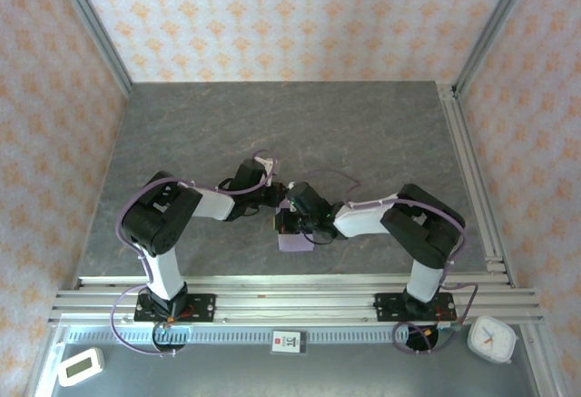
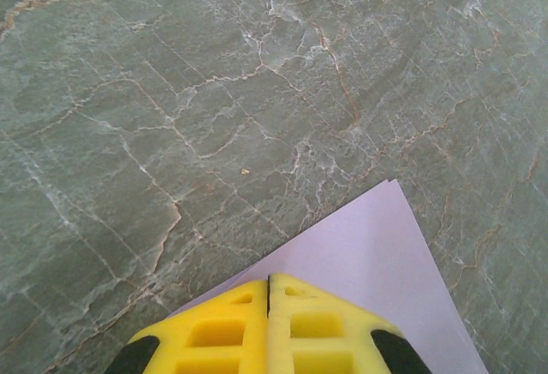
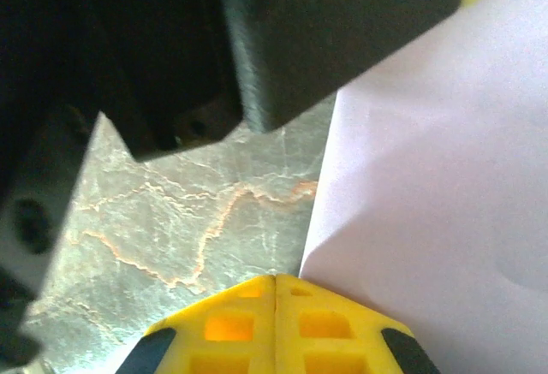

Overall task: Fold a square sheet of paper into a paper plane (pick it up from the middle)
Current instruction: First fold the square sheet of paper in half at the bottom-center of the table.

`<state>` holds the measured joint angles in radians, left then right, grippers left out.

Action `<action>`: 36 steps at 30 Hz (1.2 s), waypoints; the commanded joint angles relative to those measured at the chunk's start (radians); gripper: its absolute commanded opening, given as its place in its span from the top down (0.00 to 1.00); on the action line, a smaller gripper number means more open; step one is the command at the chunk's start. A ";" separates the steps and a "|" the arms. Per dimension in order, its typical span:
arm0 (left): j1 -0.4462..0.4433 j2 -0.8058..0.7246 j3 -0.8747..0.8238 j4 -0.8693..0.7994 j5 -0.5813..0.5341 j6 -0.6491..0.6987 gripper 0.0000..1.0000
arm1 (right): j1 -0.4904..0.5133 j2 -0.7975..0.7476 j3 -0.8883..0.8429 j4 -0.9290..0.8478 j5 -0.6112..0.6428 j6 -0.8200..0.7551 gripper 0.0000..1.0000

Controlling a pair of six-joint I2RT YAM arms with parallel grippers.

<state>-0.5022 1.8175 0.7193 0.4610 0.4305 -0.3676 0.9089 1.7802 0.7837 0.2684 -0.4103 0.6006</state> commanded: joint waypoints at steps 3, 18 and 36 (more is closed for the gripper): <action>-0.003 0.052 -0.011 -0.085 -0.018 0.011 1.00 | 0.001 0.036 -0.010 -0.064 0.006 -0.051 1.00; -0.002 0.063 -0.008 -0.085 -0.016 0.012 1.00 | 0.054 -0.023 -0.033 -0.100 -0.050 -0.067 1.00; -0.002 0.070 -0.009 -0.079 -0.015 0.012 1.00 | 0.137 -0.043 -0.110 -0.078 -0.050 -0.012 1.00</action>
<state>-0.5018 1.8225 0.7193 0.4683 0.4339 -0.3664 0.9848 1.7435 0.7254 0.2867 -0.4152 0.5735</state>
